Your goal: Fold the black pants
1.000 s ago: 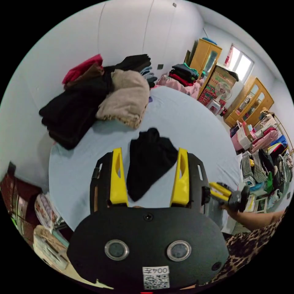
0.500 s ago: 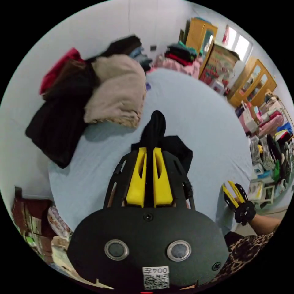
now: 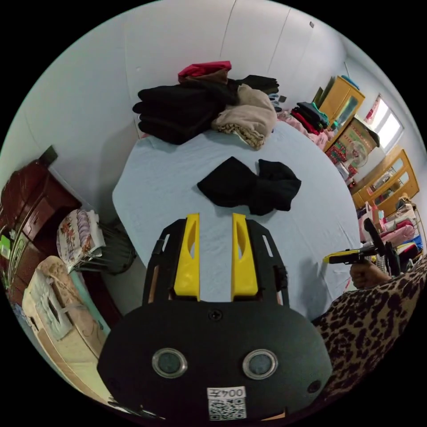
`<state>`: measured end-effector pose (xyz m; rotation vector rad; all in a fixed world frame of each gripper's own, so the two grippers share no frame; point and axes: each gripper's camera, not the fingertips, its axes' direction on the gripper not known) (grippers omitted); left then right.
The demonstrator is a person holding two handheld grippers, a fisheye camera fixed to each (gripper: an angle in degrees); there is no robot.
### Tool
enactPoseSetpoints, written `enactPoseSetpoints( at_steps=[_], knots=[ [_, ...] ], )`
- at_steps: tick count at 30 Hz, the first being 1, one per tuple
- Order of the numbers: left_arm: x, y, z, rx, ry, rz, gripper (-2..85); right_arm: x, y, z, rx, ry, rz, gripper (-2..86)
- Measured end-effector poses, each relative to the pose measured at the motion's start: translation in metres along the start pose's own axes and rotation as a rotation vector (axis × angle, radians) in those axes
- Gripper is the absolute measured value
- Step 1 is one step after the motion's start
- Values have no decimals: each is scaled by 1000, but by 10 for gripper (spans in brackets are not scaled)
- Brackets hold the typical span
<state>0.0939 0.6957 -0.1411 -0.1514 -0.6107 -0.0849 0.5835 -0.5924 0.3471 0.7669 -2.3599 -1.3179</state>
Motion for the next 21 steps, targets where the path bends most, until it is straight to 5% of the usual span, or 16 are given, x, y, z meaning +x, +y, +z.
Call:
enactPoseSetpoints(
  at_steps=[8,12,21],
  knots=[
    [67,-96,30,35,119,267,97,-13,-22,-39,-26,159,9,52],
    [126,-168,92,-140,132,423,104,-14,-29,-60,-14,155,45,49],
    [158,-227,208,-513,360,235,123,-14,-41,-98,-5,124,112,36]
  ],
)
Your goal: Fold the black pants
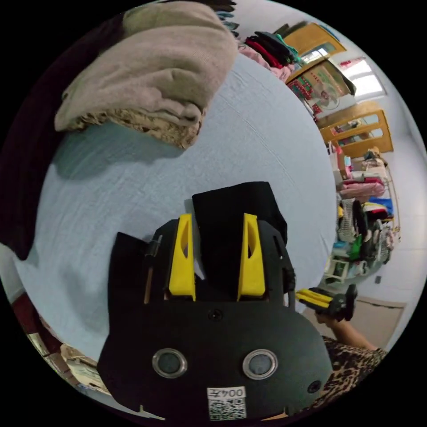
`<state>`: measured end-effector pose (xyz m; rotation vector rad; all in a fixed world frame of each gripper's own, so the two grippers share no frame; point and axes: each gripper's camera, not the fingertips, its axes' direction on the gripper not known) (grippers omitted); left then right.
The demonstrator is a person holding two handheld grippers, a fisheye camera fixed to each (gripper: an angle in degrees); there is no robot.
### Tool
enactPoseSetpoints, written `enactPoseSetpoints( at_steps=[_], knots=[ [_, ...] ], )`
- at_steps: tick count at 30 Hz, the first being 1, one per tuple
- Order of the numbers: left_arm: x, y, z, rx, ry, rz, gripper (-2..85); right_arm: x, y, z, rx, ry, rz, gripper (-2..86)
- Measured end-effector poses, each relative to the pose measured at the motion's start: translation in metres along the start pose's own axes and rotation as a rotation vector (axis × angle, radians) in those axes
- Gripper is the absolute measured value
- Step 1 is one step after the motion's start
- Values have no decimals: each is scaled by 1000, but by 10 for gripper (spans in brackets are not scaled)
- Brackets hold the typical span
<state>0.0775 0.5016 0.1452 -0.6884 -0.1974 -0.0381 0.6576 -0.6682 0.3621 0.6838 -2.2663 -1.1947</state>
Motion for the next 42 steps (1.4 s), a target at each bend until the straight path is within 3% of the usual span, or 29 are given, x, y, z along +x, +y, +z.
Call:
enactPoseSetpoints(
  at_steps=[4,7,11,14,16,17,20,24,29,34,36,39,42],
  knots=[
    [24,5,-6,62,-75,48,49,-4,-2,-12,8,16,3,34],
    [73,30,-64,258,-121,217,37,-5,-1,-21,18,15,3,34],
    [149,96,-207,519,-102,498,30,-1,1,-32,33,-20,-14,30],
    [197,150,-305,651,-245,693,28,1,0,-39,28,-34,-32,31],
    [208,164,-339,651,-342,676,28,0,0,-43,26,-33,-52,32],
    [214,182,-368,704,-273,681,28,-1,0,-45,23,-29,-69,33],
    [238,247,-426,953,-367,700,28,-3,1,-50,19,-19,-107,33],
    [252,283,-463,961,-109,750,29,-7,2,-57,17,-6,-141,33],
    [267,266,-398,753,-163,731,34,-7,4,-63,27,-23,-149,28],
    [240,216,-212,389,-162,626,60,5,0,-68,-2,-126,-143,9],
    [213,214,-126,226,-31,547,78,9,-2,-69,-13,-166,-156,1],
    [186,239,-71,199,29,449,87,12,0,-71,-2,-207,-159,-4],
    [166,266,-40,171,-35,384,90,3,3,-74,15,-172,-184,-6]
  ],
)
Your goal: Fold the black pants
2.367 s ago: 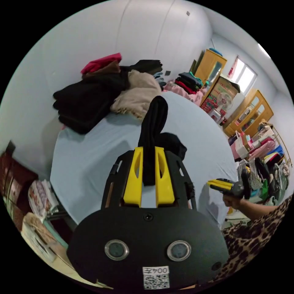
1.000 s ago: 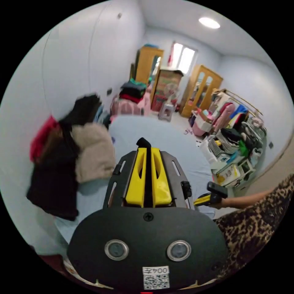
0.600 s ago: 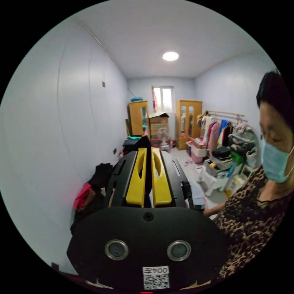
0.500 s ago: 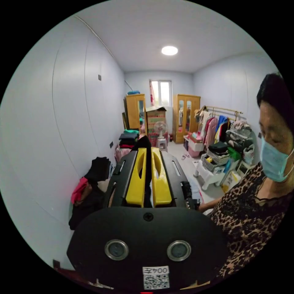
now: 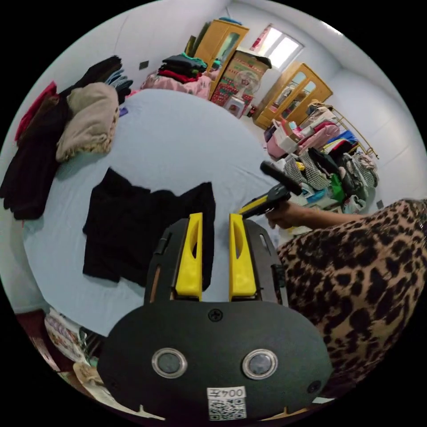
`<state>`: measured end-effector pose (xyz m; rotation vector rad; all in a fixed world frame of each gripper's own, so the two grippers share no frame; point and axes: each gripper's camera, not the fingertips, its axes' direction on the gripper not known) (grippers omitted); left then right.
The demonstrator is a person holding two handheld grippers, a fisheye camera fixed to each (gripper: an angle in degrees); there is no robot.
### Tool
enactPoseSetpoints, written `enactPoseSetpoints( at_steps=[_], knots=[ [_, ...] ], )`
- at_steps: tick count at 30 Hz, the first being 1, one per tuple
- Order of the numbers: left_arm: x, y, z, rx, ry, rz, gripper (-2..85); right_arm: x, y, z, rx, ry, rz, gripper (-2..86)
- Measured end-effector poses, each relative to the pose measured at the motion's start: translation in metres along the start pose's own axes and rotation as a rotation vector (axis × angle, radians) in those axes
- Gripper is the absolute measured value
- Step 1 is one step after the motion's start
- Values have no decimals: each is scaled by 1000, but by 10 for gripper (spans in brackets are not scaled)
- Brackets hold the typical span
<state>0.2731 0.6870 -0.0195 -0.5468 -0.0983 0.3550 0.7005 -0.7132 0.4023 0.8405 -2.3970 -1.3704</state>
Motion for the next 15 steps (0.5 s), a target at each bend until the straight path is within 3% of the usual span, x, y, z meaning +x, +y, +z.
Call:
enactPoseSetpoints(
  at_steps=[6,15],
  knots=[
    [-35,44,18,-25,-92,-129,101,-42,-8,2,-42,210,-93,-7],
    [-78,67,51,-44,-132,-178,102,-67,-20,1,-74,273,-115,-7]
  ],
)
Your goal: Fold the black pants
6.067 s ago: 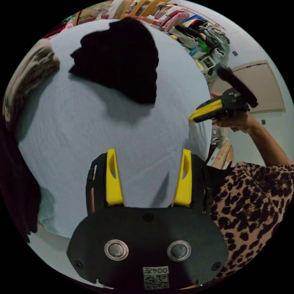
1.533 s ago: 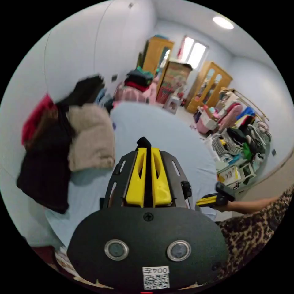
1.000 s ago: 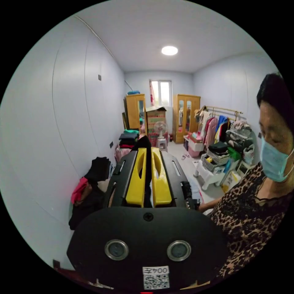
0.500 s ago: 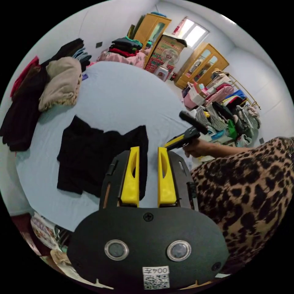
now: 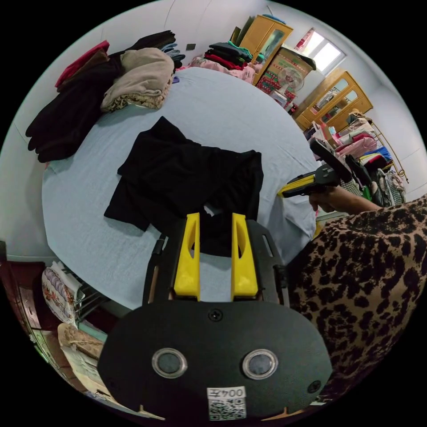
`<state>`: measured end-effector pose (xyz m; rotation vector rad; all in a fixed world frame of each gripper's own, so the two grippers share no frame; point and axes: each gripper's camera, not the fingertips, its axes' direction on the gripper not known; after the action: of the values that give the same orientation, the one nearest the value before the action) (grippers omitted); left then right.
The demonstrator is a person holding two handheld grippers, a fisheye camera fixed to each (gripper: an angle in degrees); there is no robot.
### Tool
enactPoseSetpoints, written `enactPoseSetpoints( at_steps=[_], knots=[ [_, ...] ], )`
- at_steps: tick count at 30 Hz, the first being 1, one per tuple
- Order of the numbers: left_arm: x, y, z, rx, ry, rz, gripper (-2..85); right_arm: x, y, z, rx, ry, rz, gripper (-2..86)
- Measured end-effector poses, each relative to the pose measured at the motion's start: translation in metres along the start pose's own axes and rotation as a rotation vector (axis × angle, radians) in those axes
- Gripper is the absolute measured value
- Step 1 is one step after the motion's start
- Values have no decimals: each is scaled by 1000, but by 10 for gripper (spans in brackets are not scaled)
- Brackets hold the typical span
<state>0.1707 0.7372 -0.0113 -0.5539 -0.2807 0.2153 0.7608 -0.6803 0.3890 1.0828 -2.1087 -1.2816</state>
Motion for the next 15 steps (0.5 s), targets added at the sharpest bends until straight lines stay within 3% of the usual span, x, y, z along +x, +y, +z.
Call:
enactPoseSetpoints(
  at_steps=[15],
  knots=[
    [-54,0,48,9,80,-4,99,-26,-36,-10,-111,77,-8,-5]
  ],
)
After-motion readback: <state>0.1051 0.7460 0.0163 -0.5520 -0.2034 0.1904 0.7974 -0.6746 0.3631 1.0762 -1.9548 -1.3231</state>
